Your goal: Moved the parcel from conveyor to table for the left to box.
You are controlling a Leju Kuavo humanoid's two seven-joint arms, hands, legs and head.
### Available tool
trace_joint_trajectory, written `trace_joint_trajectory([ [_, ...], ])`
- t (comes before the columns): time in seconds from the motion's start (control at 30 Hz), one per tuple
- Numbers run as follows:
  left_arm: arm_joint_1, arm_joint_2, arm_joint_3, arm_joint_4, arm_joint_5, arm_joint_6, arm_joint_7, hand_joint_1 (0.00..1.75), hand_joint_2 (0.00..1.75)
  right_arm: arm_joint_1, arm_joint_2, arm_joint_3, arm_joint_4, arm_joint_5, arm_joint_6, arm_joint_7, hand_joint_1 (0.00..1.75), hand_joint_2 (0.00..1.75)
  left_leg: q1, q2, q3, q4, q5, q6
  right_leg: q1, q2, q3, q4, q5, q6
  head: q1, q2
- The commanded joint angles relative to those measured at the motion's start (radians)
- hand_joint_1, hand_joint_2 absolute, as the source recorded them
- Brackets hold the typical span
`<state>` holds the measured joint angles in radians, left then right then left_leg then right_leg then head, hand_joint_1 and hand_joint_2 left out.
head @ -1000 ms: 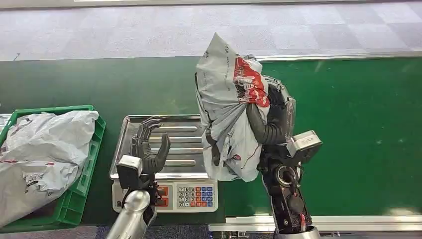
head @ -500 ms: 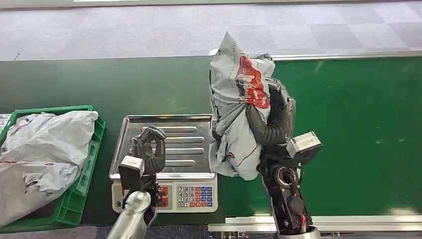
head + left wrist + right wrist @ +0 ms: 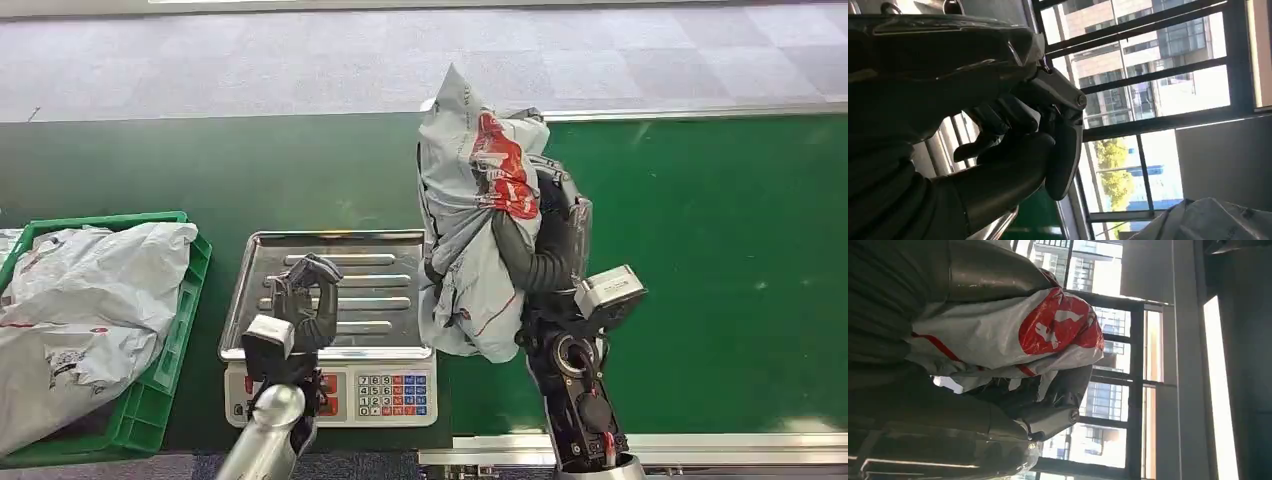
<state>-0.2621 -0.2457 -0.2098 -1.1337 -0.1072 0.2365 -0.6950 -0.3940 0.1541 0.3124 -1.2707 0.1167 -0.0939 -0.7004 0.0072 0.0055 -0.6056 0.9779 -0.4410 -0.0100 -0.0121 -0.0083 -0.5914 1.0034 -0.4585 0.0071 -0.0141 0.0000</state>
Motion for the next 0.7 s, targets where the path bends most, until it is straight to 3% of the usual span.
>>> trace_joint_trajectory([
  [0.03, -0.018, 0.029, -0.033, 0.039, 0.001, 0.004, -0.003, 1.75, 1.75, -0.047, -0.025, 0.028, 0.025, -0.005, -0.008, 0.002, 1.75, 1.75, 0.0, 0.0, 0.003, -0.001, -0.001, 0.0, 0.0, 0.001, 0.003, -0.001, 0.0, 0.0, 0.0, 0.0],
  [0.6, -0.018, 0.029, -0.033, 0.039, 0.001, 0.004, -0.003, 1.75, 1.75, -0.047, -0.025, 0.028, 0.025, -0.005, -0.008, 0.002, 1.75, 1.75, 0.0, 0.0, 0.004, 0.0, -0.002, 0.0, 0.0, 0.001, 0.005, -0.001, -0.001, 0.0, 0.0, 0.0],
  [0.63, 0.058, -0.049, 0.18, -0.177, 0.133, 0.255, -0.003, 0.0, 1.75, 0.041, 0.021, -0.151, -0.227, -0.096, -0.259, 0.002, 1.75, 1.75, 0.001, 0.001, 0.007, -0.001, -0.002, 0.0, 0.001, 0.002, 0.007, -0.002, -0.001, 0.0, 0.0, 0.0],
  [0.67, 0.081, -0.016, 0.231, -0.209, 0.175, 0.244, -0.003, 0.0, 1.75, 0.068, -0.031, -0.209, -0.282, -0.149, -0.286, 0.002, 1.75, 1.75, 0.001, 0.0, 0.008, -0.001, -0.002, 0.001, 0.001, 0.002, 0.009, -0.003, -0.001, -0.001, 0.0, 0.0],
  [0.7, 0.11, -0.007, 0.336, -0.256, 0.218, 0.188, -0.003, 0.0, 1.75, 0.083, -0.046, -0.293, -0.276, -0.181, -0.195, 0.002, 1.75, 1.75, 0.001, 0.0, 0.008, -0.001, -0.003, 0.001, 0.001, 0.002, 0.009, -0.003, -0.002, -0.001, 0.0, 0.0],
])
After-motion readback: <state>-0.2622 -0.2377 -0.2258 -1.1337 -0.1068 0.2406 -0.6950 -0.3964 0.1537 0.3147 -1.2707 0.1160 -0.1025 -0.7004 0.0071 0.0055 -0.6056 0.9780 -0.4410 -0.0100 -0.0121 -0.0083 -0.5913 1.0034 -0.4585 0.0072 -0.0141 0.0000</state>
